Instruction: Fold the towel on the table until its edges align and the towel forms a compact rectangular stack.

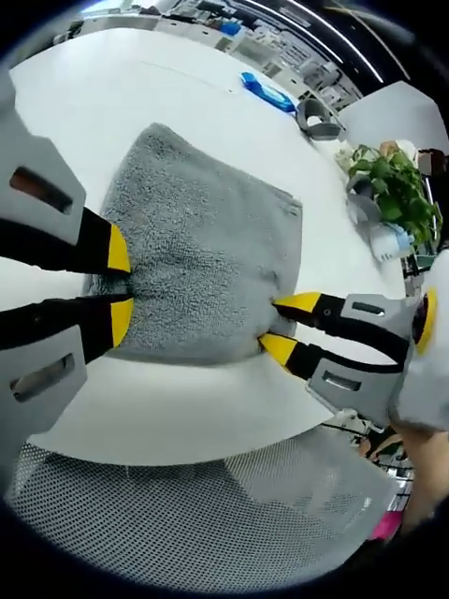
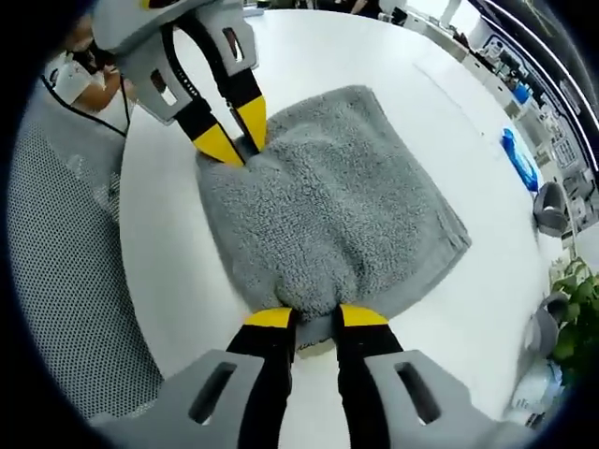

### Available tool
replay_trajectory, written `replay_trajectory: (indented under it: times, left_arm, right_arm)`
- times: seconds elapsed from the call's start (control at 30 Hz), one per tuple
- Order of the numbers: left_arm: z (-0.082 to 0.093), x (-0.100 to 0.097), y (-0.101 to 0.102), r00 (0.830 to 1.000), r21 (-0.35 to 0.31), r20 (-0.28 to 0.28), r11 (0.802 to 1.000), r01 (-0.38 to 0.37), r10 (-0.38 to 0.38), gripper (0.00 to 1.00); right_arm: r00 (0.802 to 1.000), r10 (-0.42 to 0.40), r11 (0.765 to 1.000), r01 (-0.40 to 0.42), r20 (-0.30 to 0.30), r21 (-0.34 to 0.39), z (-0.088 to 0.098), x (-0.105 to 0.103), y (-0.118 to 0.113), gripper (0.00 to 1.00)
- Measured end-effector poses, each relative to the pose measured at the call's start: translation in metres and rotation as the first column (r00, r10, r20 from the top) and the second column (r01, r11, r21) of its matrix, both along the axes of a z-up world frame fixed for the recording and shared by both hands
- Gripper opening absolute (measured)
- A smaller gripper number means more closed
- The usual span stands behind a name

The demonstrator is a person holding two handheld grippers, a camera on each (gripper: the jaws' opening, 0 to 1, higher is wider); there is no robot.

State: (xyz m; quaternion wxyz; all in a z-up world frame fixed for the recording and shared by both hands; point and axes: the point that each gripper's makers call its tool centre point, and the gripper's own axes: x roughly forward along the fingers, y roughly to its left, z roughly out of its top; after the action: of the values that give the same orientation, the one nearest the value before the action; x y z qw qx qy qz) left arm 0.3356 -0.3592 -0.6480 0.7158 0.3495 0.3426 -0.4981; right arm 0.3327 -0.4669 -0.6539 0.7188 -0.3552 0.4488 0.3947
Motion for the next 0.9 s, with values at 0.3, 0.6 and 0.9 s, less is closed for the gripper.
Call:
replay_trajectory:
  times: [0.3, 0.6, 0.9]
  left_arm:
    - [0.000, 0.042, -0.009, 1.000, 0.019, 0.013, 1.000, 0.014, -0.014, 0.08]
    - [-0.001, 0.072, -0.015, 0.999, 0.062, 0.001, 0.998, 0.033, -0.033, 0.08]
    - [-0.001, 0.091, -0.016, 1.000, 0.049, 0.001, 0.999, 0.013, -0.013, 0.08]
  right_arm:
    - [0.999, -0.045, 0.999, 0.045, 0.012, 0.006, 0.000, 0.040, 0.002, 0.15]
    - [0.999, -0.034, 0.999, 0.034, 0.008, -0.021, -0.001, 0.071, -0.001, 0.15]
    - [1.000, -0.014, 1.000, 0.014, 0.027, -0.003, 0.000, 0.092, -0.003, 0.15]
